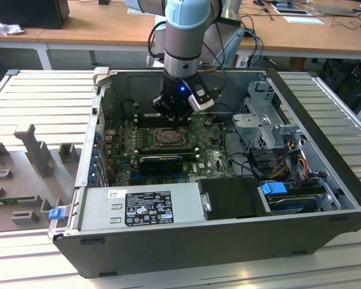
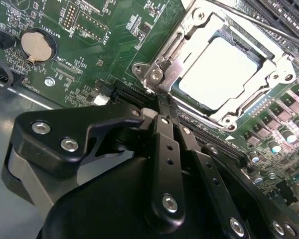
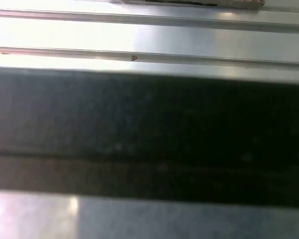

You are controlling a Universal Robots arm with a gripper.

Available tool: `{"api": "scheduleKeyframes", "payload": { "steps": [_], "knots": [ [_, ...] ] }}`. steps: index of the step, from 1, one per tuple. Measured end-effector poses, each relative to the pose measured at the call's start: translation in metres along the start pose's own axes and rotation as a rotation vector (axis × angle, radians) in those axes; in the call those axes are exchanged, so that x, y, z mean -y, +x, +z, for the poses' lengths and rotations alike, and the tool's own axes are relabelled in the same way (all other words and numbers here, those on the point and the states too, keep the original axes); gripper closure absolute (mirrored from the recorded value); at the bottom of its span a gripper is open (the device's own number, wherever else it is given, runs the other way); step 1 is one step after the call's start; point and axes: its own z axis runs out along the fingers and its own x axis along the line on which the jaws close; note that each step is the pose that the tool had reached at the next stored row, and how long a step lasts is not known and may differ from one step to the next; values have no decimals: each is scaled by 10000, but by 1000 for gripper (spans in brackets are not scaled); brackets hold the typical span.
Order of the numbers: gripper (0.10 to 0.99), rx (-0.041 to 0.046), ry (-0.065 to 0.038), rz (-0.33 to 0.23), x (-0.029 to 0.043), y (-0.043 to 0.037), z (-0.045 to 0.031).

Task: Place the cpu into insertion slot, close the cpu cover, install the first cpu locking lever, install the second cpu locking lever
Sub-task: 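Install the first cpu locking lever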

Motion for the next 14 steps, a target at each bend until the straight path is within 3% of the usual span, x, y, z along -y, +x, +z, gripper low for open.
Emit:
{"api": "scheduleKeyframes", "payload": {
  "steps": [5, 10, 14],
  "knots": [
    [980, 6, -57, 0, -4, -1, -29],
    [980, 4, -53, 1, -17, 0, -169],
    [980, 3, -53, 1, 24, 2, -177]
  ]
}}
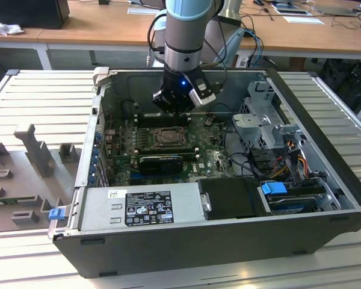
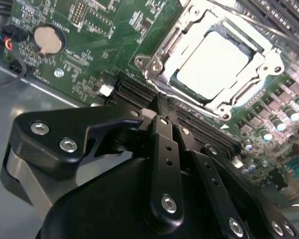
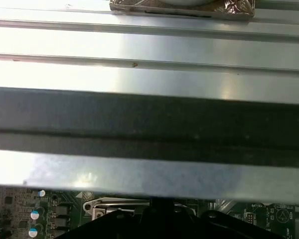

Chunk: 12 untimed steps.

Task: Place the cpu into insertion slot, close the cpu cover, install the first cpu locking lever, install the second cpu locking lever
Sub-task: 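Install the first cpu locking lever, then install the second cpu locking lever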

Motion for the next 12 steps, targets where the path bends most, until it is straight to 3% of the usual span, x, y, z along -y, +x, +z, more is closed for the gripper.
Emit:
{"api": "scheduleKeyframes", "payload": {
  "steps": [12],
  "knots": [
    [980, -1, 1, -1, 50, 2, -5]
  ]
}}
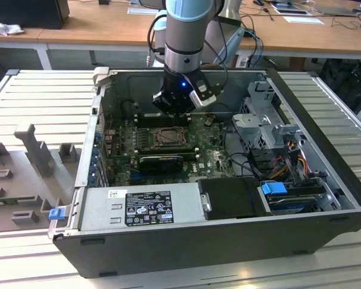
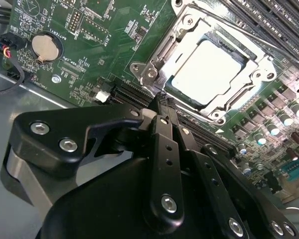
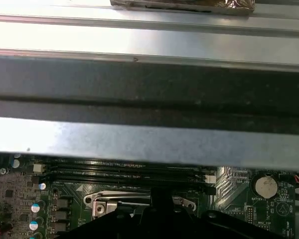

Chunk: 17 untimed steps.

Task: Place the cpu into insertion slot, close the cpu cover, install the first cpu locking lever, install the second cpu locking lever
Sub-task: 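Install the second cpu locking lever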

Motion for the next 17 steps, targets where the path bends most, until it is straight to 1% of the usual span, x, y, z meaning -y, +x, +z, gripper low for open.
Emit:
{"api": "scheduleKeyframes", "payload": {
  "steps": [3, 7, 8, 11, 13, 17],
  "knots": [
    [980, 1, -1, 2, 39, 2, -3],
    [980, 0, -1, 2, 43, 3, -16],
    [980, 0, 0, 2, 42, 3, -27],
    [980, -1, 26, 2, 32, 3, -125],
    [980, 0, 29, 1, 39, 4, -140],
    [980, 0, 25, 2, 150, 10, -151]
  ]
}}
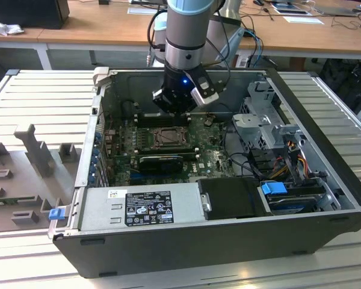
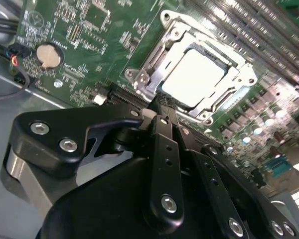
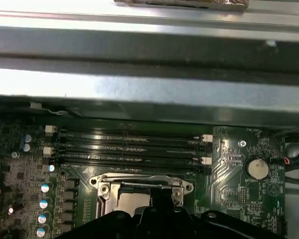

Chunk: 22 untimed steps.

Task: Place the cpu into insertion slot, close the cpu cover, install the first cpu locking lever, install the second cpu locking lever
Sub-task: 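Install the second cpu locking lever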

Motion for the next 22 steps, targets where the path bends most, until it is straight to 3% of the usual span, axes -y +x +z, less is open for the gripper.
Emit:
{"api": "scheduleKeyframes", "payload": {
  "steps": [2, 6, 15, 17, 19, 21, 22],
  "knots": [
    [980, 0, -3, -1, 84, 5, -8],
    [980, -5, 123, -1, 88, 5, -84],
    [980, -6, 129, 1, 337, 20, -96],
    [980, -7, 129, 1, 407, 23, -96],
    [980, -7, 130, -4, 537, 31, -107],
    [980, -9, 130, -5, 603, 34, -111],
    [980, -34, 72, -3, 648, 37, -112]
  ]
}}
